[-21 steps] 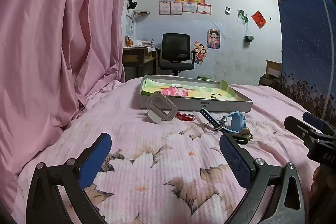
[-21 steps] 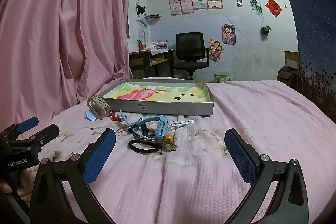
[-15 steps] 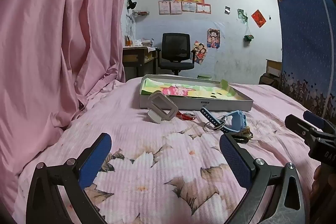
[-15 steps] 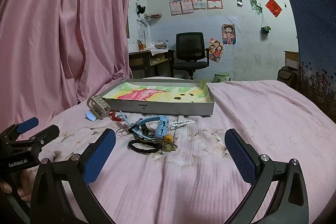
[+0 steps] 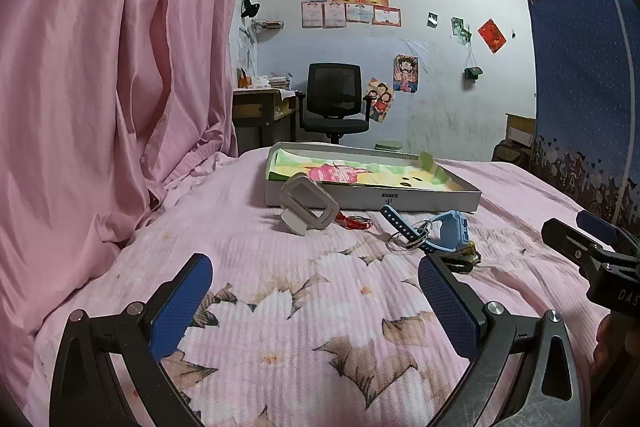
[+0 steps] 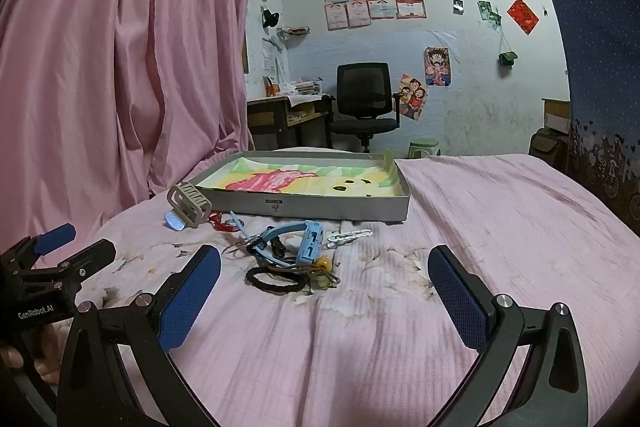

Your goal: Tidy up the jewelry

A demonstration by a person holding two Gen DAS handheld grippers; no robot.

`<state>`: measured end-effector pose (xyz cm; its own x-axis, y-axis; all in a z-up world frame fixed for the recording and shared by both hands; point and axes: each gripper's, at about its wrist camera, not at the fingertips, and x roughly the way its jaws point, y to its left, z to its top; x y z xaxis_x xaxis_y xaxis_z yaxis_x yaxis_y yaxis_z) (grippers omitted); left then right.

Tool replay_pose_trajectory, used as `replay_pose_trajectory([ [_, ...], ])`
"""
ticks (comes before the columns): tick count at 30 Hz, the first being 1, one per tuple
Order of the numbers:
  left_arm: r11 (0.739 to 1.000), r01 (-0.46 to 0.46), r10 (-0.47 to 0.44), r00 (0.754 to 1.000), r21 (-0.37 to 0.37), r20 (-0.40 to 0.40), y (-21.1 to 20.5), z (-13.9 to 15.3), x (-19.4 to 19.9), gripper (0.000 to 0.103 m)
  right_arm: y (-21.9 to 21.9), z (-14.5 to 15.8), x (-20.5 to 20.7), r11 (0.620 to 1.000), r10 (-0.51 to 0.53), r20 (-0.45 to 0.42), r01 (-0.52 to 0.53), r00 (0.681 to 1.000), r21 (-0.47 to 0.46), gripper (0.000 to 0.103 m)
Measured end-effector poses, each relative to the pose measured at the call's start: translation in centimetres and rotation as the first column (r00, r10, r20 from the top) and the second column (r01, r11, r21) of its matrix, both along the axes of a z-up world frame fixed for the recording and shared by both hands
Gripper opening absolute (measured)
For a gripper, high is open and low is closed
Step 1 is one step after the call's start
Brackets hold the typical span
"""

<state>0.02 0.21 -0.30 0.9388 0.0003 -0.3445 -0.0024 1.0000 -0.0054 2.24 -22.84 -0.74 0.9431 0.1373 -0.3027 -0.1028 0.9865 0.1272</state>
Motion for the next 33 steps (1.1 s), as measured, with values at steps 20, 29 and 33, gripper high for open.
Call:
replay_pose_trajectory([
  [20, 1.0, -0.001, 0.001, 1.0, 0.001, 0.001, 0.07, 0.23, -0.1, 0.103, 0.0, -0.01, -0.04, 1.0, 0.0, 0.002, 0.0, 1.0, -0.002, 0.102],
  [29, 1.0, -0.001, 0.001, 1.0, 0.001, -0.001, 0.1, 0.28, -0.11, 0.103, 0.01, 0.0, -0.04, 1.0, 0.0, 0.003, 0.0, 1.0, -0.003, 0.102],
  [33, 1.0, -0.001, 0.001, 1.0, 0.0, -0.004, 0.22, 0.4, -0.06, 0.103, 0.03, 0.04, -0.07, 1.0, 0.0, 0.003, 0.0, 1.0, -0.003, 0.102],
])
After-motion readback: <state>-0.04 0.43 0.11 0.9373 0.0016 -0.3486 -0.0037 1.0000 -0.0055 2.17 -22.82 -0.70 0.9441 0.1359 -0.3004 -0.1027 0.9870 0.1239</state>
